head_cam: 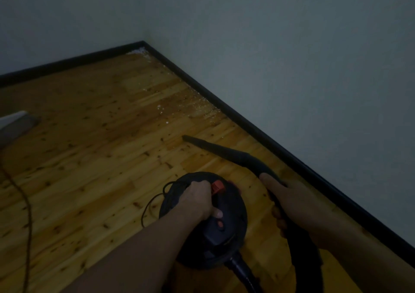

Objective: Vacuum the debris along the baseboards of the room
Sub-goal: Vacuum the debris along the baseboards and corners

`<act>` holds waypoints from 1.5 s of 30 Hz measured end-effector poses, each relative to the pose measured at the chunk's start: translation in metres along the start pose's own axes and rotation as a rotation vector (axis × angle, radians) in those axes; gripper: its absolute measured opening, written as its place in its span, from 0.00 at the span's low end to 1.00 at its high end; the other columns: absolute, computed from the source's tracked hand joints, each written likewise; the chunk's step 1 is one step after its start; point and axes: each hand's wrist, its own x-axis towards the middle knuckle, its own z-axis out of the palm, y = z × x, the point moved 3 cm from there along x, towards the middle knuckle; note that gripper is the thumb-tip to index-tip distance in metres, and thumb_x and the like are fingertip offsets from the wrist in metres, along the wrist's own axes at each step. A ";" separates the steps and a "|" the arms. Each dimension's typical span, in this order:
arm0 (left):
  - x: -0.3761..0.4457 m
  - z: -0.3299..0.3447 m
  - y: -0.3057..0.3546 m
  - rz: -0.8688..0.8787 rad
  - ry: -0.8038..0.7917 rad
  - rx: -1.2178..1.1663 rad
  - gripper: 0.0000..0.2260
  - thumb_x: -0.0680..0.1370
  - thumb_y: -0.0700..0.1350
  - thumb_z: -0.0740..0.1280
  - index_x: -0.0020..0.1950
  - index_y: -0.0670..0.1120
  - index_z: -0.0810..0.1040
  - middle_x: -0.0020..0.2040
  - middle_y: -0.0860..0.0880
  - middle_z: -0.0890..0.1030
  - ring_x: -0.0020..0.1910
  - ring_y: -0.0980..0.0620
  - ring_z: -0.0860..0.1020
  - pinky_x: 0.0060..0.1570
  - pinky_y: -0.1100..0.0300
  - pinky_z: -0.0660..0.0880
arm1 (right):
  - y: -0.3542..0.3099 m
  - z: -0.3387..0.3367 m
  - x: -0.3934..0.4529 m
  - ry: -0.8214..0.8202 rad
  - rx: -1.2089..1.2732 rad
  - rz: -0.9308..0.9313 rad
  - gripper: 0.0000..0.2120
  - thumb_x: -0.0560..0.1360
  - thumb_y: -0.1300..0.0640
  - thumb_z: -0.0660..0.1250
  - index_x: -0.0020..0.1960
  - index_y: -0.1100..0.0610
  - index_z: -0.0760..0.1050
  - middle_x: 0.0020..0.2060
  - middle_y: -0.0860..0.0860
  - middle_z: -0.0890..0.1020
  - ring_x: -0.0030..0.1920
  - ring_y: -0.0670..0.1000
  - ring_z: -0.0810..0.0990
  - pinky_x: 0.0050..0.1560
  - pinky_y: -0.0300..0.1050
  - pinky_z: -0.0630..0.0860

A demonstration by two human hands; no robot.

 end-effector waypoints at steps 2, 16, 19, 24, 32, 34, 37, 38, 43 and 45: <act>-0.002 0.000 -0.002 0.006 -0.005 0.008 0.32 0.69 0.55 0.82 0.65 0.43 0.73 0.64 0.42 0.78 0.63 0.42 0.77 0.57 0.51 0.74 | 0.000 0.003 0.000 -0.008 -0.011 -0.008 0.22 0.81 0.39 0.65 0.46 0.58 0.71 0.27 0.54 0.70 0.24 0.52 0.69 0.27 0.46 0.71; -0.012 -0.002 -0.022 -0.003 -0.006 -0.018 0.31 0.71 0.54 0.81 0.66 0.42 0.72 0.65 0.41 0.77 0.64 0.41 0.77 0.60 0.50 0.76 | -0.013 0.011 -0.016 -0.064 -0.122 -0.035 0.21 0.80 0.39 0.64 0.43 0.57 0.69 0.26 0.53 0.69 0.24 0.52 0.68 0.28 0.45 0.71; -0.015 0.000 -0.023 -0.021 -0.002 -0.019 0.31 0.71 0.53 0.80 0.66 0.42 0.73 0.64 0.41 0.78 0.64 0.41 0.77 0.59 0.51 0.75 | -0.015 0.008 -0.019 -0.062 -0.141 -0.031 0.22 0.80 0.39 0.64 0.43 0.57 0.70 0.26 0.53 0.70 0.24 0.52 0.68 0.28 0.46 0.71; -0.035 0.006 -0.021 -0.045 -0.010 -0.049 0.30 0.71 0.53 0.81 0.66 0.42 0.73 0.63 0.41 0.79 0.63 0.41 0.78 0.59 0.51 0.76 | -0.016 0.006 -0.033 -0.110 -0.164 -0.004 0.22 0.80 0.39 0.65 0.42 0.57 0.70 0.26 0.53 0.68 0.24 0.52 0.67 0.28 0.45 0.70; -0.055 0.018 -0.014 -0.072 -0.003 -0.077 0.29 0.72 0.52 0.80 0.67 0.41 0.73 0.63 0.40 0.79 0.63 0.41 0.79 0.58 0.51 0.76 | -0.017 0.015 -0.048 -0.218 -0.232 0.006 0.22 0.79 0.38 0.64 0.42 0.57 0.69 0.26 0.52 0.67 0.23 0.50 0.65 0.26 0.42 0.68; -0.056 0.018 -0.013 -0.082 -0.004 -0.077 0.30 0.72 0.52 0.80 0.68 0.41 0.73 0.64 0.41 0.79 0.64 0.41 0.78 0.59 0.51 0.76 | -0.017 0.016 -0.049 -0.235 -0.253 0.005 0.22 0.80 0.37 0.64 0.42 0.56 0.69 0.26 0.52 0.67 0.23 0.51 0.65 0.26 0.42 0.67; -0.055 0.018 -0.011 -0.079 -0.002 -0.062 0.31 0.72 0.53 0.80 0.68 0.41 0.72 0.65 0.41 0.78 0.65 0.41 0.78 0.59 0.51 0.75 | -0.018 0.016 -0.049 -0.281 -0.272 0.007 0.22 0.79 0.37 0.64 0.42 0.55 0.69 0.26 0.51 0.66 0.23 0.50 0.65 0.27 0.42 0.67; -0.055 0.018 -0.011 -0.078 -0.002 -0.059 0.32 0.72 0.53 0.80 0.68 0.41 0.72 0.66 0.41 0.78 0.65 0.41 0.77 0.60 0.51 0.75 | -0.018 0.017 -0.048 -0.296 -0.277 0.011 0.22 0.79 0.37 0.64 0.41 0.55 0.69 0.26 0.51 0.66 0.23 0.50 0.64 0.28 0.42 0.66; -0.052 0.019 -0.012 -0.080 0.007 -0.036 0.33 0.72 0.54 0.80 0.69 0.42 0.72 0.66 0.41 0.77 0.66 0.41 0.77 0.62 0.50 0.75 | -0.019 0.025 -0.044 -0.321 -0.306 0.013 0.23 0.79 0.36 0.64 0.40 0.55 0.69 0.26 0.51 0.66 0.23 0.50 0.64 0.28 0.42 0.66; -0.051 0.020 -0.013 -0.078 0.006 -0.039 0.33 0.72 0.54 0.80 0.69 0.41 0.72 0.66 0.40 0.77 0.66 0.41 0.77 0.61 0.51 0.75 | -0.018 0.025 -0.041 -0.302 -0.292 0.007 0.23 0.80 0.37 0.64 0.40 0.55 0.69 0.26 0.51 0.66 0.23 0.50 0.64 0.27 0.41 0.66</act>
